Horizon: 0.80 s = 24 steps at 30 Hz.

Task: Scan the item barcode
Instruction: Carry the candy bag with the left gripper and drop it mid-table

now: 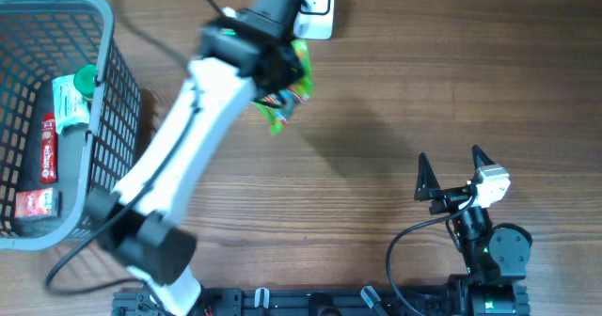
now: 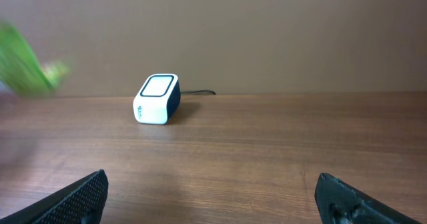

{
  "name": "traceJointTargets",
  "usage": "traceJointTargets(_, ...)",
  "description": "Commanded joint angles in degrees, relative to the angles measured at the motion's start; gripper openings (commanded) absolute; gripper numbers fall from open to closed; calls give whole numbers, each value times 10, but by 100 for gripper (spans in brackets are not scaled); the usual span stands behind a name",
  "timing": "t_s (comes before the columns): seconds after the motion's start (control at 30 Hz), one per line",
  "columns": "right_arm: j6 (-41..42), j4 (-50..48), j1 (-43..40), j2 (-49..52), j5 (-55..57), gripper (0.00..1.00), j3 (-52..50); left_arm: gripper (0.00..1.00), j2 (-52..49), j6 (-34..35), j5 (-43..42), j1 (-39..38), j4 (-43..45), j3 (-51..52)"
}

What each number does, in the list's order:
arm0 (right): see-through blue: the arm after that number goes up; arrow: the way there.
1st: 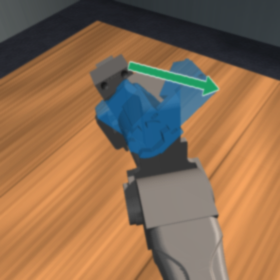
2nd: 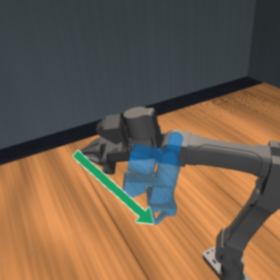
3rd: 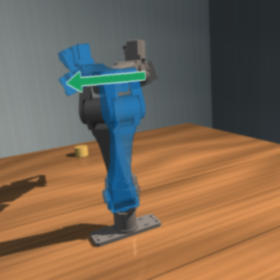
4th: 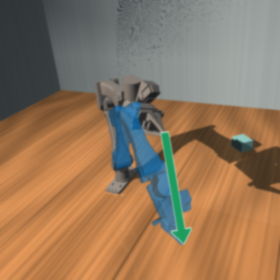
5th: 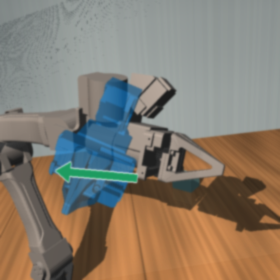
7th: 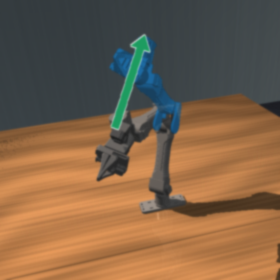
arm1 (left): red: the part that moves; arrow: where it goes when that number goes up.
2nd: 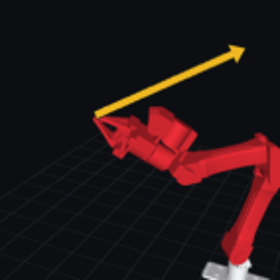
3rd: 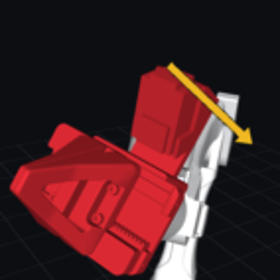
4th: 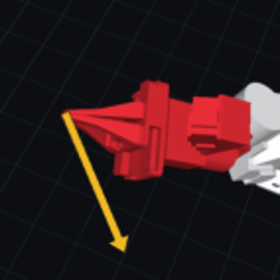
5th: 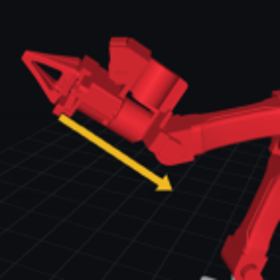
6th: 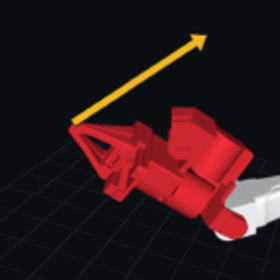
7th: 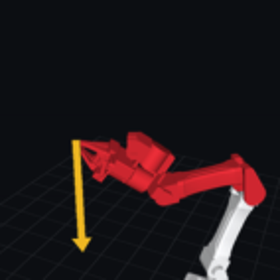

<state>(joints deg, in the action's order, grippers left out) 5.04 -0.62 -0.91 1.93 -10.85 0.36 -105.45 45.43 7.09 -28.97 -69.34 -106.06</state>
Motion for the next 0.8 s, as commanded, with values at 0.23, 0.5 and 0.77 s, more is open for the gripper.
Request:
traceJointTargets(0.23,-5,-1,3,1,6,100,-1,4,-111,78,6,-51,159,171)
traceJointTargets(0.5,-5,-2,3,1,6,100,-1,98,-96,73,-27,-49,167,186)
traceJointTargets(0.77,-5,-1,3,1,6,100,-1,100,20,-42,-25,27,3,-65)
